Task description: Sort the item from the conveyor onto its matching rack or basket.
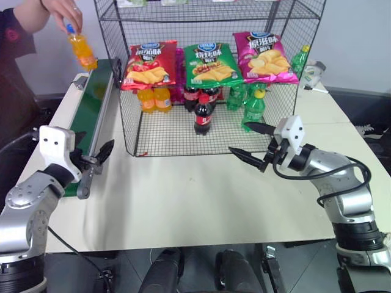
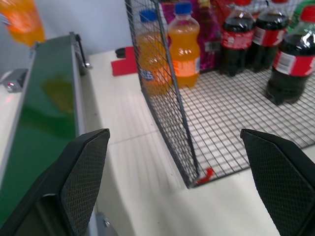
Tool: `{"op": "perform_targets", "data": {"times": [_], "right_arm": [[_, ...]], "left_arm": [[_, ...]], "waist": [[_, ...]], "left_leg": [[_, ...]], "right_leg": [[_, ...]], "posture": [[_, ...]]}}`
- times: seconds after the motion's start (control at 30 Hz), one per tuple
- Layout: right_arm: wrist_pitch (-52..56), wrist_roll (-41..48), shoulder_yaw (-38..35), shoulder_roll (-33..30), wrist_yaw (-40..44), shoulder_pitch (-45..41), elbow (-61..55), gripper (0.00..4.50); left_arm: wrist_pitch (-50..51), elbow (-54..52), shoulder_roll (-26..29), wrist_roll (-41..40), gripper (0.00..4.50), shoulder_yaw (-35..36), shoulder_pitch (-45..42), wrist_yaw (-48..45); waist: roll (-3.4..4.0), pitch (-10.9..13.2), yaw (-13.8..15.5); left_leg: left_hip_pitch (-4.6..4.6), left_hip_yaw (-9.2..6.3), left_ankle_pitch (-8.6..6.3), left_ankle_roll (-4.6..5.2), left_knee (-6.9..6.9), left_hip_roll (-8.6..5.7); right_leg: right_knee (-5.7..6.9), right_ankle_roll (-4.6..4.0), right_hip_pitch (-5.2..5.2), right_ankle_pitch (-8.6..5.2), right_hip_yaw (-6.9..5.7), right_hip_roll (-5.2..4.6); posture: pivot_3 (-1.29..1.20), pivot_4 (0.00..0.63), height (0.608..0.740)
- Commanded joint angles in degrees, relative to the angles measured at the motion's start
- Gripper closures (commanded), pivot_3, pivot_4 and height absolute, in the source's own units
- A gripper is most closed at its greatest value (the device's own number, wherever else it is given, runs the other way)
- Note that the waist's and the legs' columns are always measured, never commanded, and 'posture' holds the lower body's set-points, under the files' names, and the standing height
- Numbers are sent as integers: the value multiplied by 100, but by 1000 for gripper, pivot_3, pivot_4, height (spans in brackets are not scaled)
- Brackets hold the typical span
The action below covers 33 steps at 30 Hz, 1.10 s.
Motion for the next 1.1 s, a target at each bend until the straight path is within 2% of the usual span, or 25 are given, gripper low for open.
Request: {"op": "perform_targets", "data": {"times": [0.03, 0.47, 0.8, 1.1], "right_arm": [[-127, 12, -112, 9, -16, -147, -17, 0], [-238, -48, 89, 193, 63, -409, 240, 0], [-71, 87, 311, 408, 24, -381, -122, 0], [193, 150, 522, 733, -171, -306, -565, 0]], "left_arm": [[-65, -83, 52, 39, 64, 299, -36, 131], [-204, -54, -104, 0, 64, 769, 109, 388], [-447, 597, -356, 236, 64, 1292, -62, 1200], [-639, 918, -282, 386, 64, 1154, -180, 1144]], "waist": [[0, 0, 0], [0, 0, -4], [0, 0, 5], [-1, 0, -3]], "left_leg": [[0, 0, 0, 0, 0, 0], [0, 0, 0, 0, 0, 0], [0, 0, 0, 0, 1, 0], [1, -1, 0, -1, 0, 0]], "right_leg": [[0, 0, 0, 0, 0, 0], [0, 3, 0, 1, 0, 1], [0, 11, -2, 6, -1, 0], [0, 15, -20, 9, -2, 1]], "posture": [[0, 150, 740], [0, 150, 740], [0, 150, 740], [0, 150, 740]]}}
